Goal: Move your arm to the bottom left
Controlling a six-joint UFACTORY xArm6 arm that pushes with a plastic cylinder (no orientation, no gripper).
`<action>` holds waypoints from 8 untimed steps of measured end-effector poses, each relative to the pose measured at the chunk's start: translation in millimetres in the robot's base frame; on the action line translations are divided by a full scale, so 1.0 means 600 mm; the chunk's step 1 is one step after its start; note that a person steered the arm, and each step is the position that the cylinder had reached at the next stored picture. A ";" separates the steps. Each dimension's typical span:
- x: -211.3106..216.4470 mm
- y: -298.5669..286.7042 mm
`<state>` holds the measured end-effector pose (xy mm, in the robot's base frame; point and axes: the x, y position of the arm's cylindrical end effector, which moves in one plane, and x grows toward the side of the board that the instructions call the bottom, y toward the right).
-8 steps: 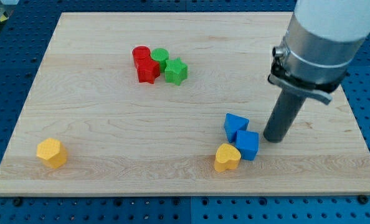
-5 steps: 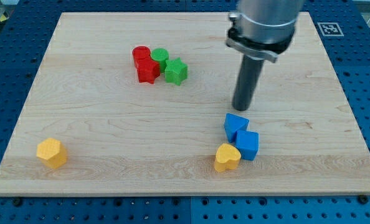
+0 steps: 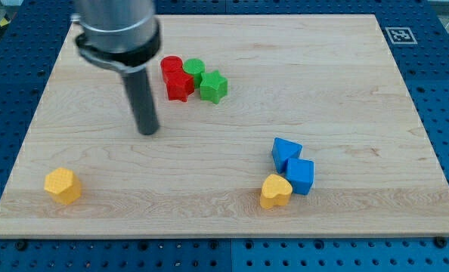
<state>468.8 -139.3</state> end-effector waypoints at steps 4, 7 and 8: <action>0.064 -0.275; 0.177 -0.197; 0.146 -0.130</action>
